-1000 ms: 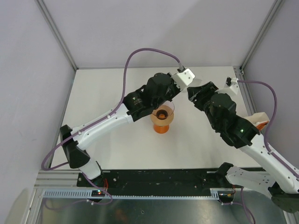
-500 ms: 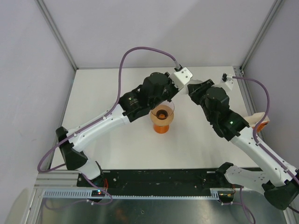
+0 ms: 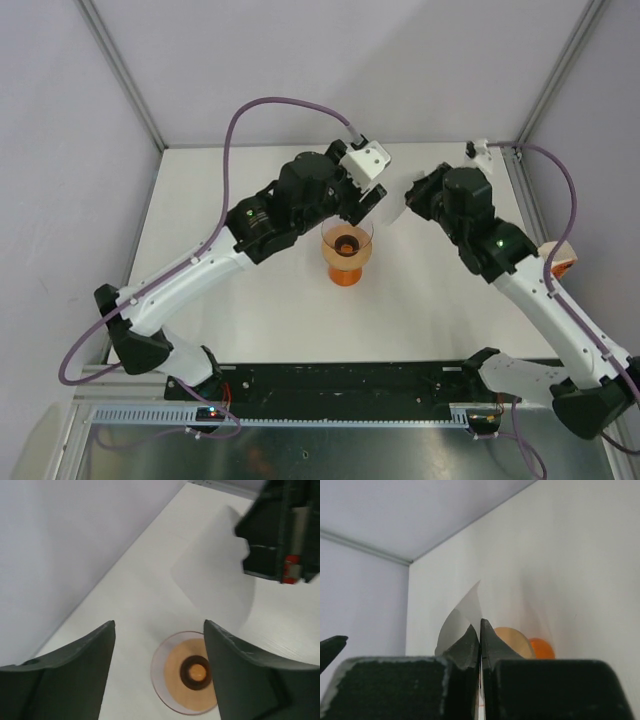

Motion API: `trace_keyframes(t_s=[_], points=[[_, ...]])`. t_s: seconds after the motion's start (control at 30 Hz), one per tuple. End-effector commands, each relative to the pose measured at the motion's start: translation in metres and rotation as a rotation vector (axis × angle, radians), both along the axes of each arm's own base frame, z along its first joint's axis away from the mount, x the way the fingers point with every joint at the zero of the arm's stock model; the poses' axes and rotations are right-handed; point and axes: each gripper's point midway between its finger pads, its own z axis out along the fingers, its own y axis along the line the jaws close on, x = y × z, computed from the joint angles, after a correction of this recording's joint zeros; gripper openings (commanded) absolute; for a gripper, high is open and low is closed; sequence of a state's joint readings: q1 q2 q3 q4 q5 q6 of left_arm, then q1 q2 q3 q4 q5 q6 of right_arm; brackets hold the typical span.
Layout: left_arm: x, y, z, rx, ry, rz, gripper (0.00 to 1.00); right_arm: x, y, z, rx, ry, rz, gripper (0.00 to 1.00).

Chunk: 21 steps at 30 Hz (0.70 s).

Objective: Place the coffee filter in the dripper

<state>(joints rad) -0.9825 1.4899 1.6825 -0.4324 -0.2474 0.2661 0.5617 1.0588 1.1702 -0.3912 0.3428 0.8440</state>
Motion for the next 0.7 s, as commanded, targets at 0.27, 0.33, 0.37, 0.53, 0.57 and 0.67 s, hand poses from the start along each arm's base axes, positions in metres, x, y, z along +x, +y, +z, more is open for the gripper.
trace_keyframes(t_s=[0.27, 0.33, 0.37, 0.53, 0.57, 0.67], points=[[-0.069, 0.051, 0.017, -0.058, 0.217, -0.170, 0.94, -0.031, 0.032, 0.023, -0.389, 0.238, 0.345, 0.00], [-0.074, 0.051, 0.016, -0.080, 0.247, -0.174, 0.94, -0.034, 0.041, 0.027, -0.427, 0.258, 0.369, 0.00], [-0.075, 0.052, 0.017, -0.092, 0.259, -0.168, 0.94, -0.036, 0.047, 0.024, -0.450, 0.280, 0.385, 0.00], [-0.077, 0.050, 0.020, -0.141, 0.300, -0.148, 0.94, -0.046, 0.077, 0.016, -0.478, 0.338, 0.477, 0.00], [-0.075, 0.050, 0.020, -0.142, 0.302, -0.142, 0.94, -0.048, 0.082, 0.012, -0.486, 0.356, 0.493, 0.00], [-0.069, 0.050, 0.013, -0.155, 0.329, -0.099, 0.94, -0.050, 0.093, -0.001, -0.514, 0.397, 0.517, 0.00]])
